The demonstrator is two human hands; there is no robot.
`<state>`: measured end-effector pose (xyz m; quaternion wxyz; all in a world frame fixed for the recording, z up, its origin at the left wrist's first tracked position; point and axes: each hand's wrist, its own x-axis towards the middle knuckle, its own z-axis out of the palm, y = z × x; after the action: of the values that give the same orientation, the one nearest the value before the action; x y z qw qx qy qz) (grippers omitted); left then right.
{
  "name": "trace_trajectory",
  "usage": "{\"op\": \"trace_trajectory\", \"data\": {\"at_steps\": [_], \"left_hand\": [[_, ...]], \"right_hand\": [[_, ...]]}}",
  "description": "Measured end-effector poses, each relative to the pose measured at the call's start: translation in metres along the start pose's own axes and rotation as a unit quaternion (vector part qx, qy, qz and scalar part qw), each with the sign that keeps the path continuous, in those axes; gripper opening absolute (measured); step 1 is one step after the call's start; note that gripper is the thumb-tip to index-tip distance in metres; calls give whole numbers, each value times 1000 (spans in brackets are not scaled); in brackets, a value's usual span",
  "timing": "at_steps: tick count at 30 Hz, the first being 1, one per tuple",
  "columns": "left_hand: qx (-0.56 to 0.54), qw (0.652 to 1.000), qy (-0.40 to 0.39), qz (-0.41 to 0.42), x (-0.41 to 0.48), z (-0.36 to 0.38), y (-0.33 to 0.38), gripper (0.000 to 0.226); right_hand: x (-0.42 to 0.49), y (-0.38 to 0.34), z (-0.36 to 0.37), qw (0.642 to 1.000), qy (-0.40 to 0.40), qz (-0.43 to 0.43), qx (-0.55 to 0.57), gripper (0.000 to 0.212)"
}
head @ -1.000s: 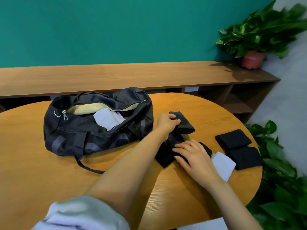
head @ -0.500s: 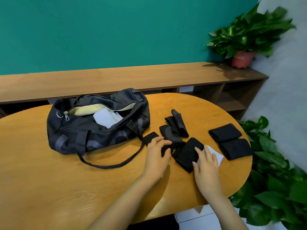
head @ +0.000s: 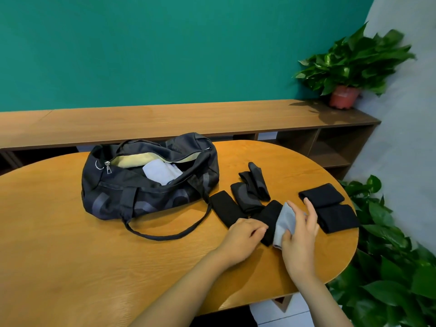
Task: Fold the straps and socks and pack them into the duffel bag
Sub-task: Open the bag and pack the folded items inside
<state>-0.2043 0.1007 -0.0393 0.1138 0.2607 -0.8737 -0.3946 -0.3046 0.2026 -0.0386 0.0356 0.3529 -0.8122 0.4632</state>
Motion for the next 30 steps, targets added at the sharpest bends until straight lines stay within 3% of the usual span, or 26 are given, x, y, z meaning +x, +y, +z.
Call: {"op": "trace_trajectory", "data": {"at_steps": [3, 7, 11, 14, 18, 21, 23, 25, 27, 29, 30], "left_hand": [[-185, 982, 41, -23, 2, -16, 12, 26], [-389, 916, 90, -42, 0, -50, 18, 21], [-457, 868, 180, -75, -5, -100, 4, 21], [-446, 868, 202, -81, -14, -134, -10, 20], [-313, 912, 261, -57, -18, -176, -33, 19], [-128, 924, 360, -26, -19, -215, -72, 40], [125, 939, 315, -55, -26, -234, -114, 57], [283, 929, 207, -117, -43, -242, -143, 68], [356, 913, 171, -100, -60, -245, -151, 70], [372, 909, 185, -38, -72, -245, -152, 65], [363, 911, 196, -10, -76, -244, -151, 61]], "right_hand": [[8, -27, 1, 997, 0, -38, 74, 68], [19, -73, 12, 974, -51, -44, 216, 60], [36, -107, 38, 949, -116, 17, 293, 60], [50, -138, 60, 883, -239, 129, 384, 67], [72, -179, 93, 809, -313, 156, 473, 57], [97, -210, 117, 762, -330, 156, 534, 51], [113, -227, 136, 738, -356, 149, 554, 49], [124, -238, 159, 724, -386, 148, 552, 46], [127, -240, 185, 758, -427, 128, 476, 47], [124, -235, 210, 848, -472, 1, 244, 58], [121, -230, 221, 866, -484, -89, 92, 68]]}}
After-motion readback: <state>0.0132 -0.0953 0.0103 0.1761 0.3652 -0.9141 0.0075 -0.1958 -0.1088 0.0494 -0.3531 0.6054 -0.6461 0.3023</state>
